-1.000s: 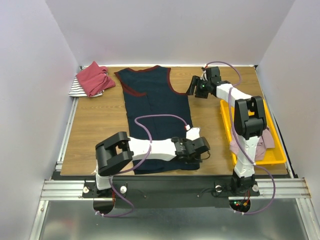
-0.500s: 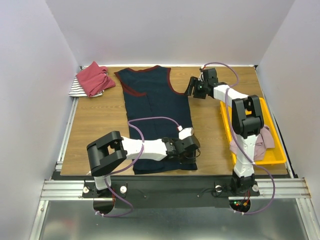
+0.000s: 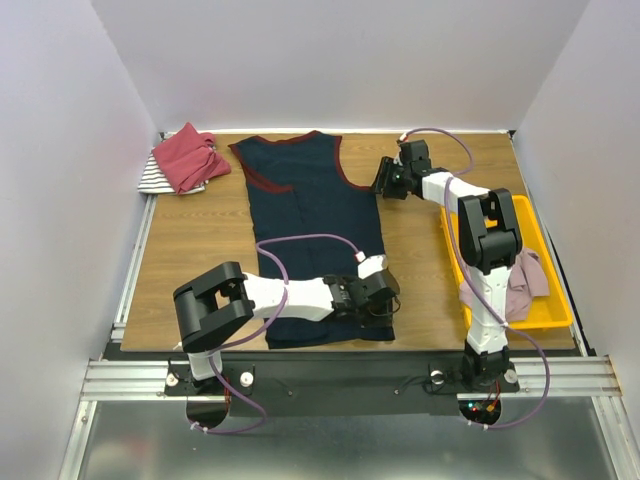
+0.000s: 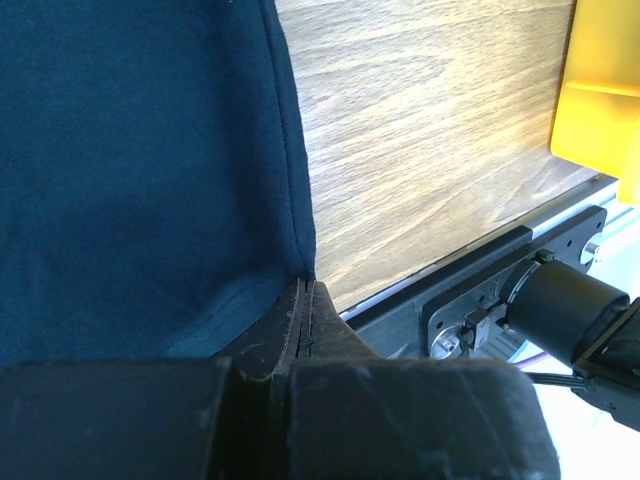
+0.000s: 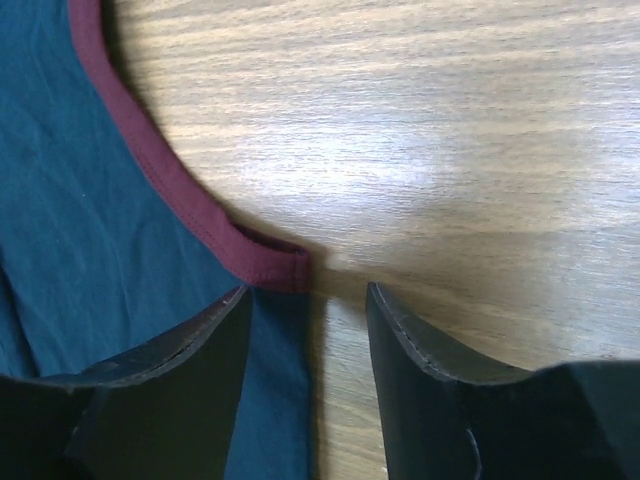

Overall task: Fold and stack the tank tops
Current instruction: Fold the tank top

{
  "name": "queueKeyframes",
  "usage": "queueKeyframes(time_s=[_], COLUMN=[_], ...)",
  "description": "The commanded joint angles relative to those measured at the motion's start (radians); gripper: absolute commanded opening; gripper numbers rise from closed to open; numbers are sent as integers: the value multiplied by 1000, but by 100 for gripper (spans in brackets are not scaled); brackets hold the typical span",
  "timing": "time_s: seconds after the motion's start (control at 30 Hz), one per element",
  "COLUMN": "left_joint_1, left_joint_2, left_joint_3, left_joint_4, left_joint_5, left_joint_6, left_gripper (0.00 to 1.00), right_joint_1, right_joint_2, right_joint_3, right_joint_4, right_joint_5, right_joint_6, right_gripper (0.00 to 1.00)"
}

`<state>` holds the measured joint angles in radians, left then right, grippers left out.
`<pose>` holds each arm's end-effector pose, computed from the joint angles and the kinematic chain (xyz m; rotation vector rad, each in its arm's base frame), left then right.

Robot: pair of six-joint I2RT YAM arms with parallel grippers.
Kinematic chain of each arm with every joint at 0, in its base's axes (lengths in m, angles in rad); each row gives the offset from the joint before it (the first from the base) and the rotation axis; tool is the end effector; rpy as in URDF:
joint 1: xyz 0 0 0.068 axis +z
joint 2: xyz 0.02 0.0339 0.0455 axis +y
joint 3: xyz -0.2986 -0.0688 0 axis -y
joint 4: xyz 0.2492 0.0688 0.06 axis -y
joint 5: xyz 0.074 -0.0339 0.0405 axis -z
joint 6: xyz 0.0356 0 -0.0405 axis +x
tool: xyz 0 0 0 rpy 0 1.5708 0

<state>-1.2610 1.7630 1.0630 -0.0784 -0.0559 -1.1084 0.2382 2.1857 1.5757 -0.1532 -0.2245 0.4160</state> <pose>0.1191 -0.3654 0.2150 0.1693 2.6161 -0.9883 0.4932 0.1279 0.1887 0.0972 2.3831 0.5814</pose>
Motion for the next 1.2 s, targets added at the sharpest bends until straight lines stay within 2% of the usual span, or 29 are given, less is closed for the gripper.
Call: queueKeyframes(time_s=[0.0, 0.43, 0.53, 0.57, 0.67, 0.7, 0.8, 0.97, 1.17], left_joint_1=[-1, 0, 0, 0, 0, 0, 0, 0, 3], left_joint_2=[-40, -79, -85, -88, -96, -103, -120, -164, -310], left_joint_3=[-20, -78, -83, -83, -92, -95, -113, -156, -311], left_joint_4=[28, 69, 74, 72, 101, 107, 131, 158, 227], left_joint_5=[8, 13, 11, 13, 13, 13, 13, -2, -39], left_joint_6=[-2, -18, -15, -13, -8, -8, -7, -10, -100], left_gripper=[0, 0, 0, 0, 0, 0, 0, 0, 0], right_joint_1=[23, 42, 43, 42, 44, 43, 42, 46, 84], right_joint_2=[29, 60, 51, 45, 36, 31, 19, -20, -27], right_joint_3=[33, 56, 52, 47, 46, 47, 47, 41, 102], right_joint_4=[29, 30, 32, 33, 38, 41, 43, 47, 44], right_joint_5=[43, 111, 134, 140, 146, 148, 161, 172, 169], right_joint_6=[12, 52, 66, 72, 78, 84, 95, 121, 136], right_gripper=[54, 40, 31, 25, 19, 14, 10, 6, 6])
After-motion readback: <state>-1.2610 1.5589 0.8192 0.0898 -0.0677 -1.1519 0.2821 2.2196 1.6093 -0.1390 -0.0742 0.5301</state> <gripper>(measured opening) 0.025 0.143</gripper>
